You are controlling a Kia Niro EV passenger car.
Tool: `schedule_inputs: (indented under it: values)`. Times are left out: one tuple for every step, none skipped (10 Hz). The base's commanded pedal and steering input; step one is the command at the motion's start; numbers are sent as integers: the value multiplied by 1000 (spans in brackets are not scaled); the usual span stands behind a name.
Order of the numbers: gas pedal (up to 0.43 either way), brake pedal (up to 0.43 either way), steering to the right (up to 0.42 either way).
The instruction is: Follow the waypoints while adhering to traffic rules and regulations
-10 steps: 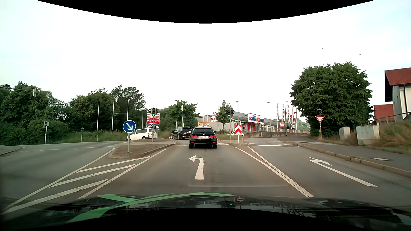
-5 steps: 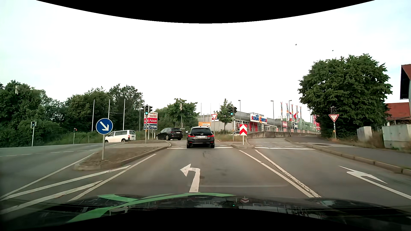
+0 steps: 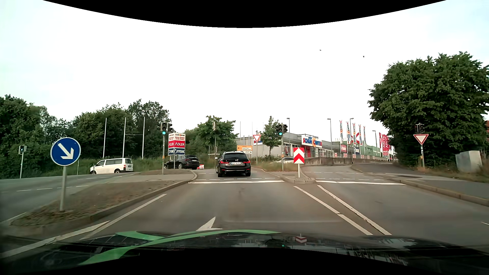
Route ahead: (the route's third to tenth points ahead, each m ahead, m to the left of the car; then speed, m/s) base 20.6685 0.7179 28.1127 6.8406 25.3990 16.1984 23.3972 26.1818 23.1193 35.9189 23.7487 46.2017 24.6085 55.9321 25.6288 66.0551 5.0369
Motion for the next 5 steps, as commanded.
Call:
schedule_inputs:
  values:
    - [240,0,-20]
    - [228,0,-21]
    - [220,0,-20]
    - [197,0,-21]
    - [189,0,-21]
